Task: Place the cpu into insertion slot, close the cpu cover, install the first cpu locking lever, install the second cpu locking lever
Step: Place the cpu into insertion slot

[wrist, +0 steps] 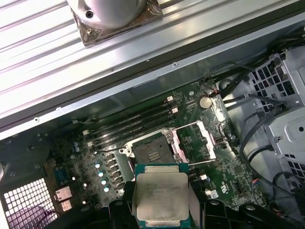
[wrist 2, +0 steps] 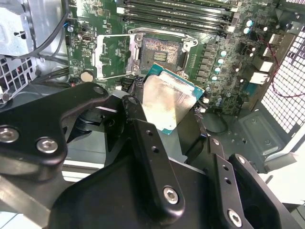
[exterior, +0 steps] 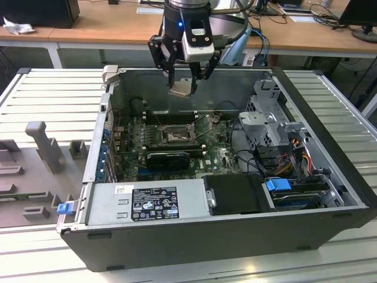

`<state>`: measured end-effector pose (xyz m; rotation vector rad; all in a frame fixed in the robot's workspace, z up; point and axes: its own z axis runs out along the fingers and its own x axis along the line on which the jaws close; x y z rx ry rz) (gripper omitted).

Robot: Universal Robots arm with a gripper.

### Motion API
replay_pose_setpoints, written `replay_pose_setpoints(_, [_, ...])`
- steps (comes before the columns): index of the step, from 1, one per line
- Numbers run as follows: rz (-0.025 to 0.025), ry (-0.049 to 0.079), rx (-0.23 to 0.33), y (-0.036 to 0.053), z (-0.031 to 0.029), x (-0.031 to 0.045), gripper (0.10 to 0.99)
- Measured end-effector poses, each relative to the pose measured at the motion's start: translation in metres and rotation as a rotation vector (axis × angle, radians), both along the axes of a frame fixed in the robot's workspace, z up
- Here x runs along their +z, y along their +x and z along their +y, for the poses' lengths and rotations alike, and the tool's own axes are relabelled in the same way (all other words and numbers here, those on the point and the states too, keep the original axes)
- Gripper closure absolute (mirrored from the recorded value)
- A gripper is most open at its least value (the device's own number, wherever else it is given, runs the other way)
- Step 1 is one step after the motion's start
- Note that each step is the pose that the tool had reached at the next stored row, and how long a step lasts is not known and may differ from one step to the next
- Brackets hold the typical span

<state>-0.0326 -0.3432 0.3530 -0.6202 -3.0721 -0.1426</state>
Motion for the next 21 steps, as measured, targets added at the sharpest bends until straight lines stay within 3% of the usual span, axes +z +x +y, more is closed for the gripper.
replay_pose_setpoints(21, [0.0, 0.0, -0.157, 0.0, 0.0, -0.0007, 0.557])
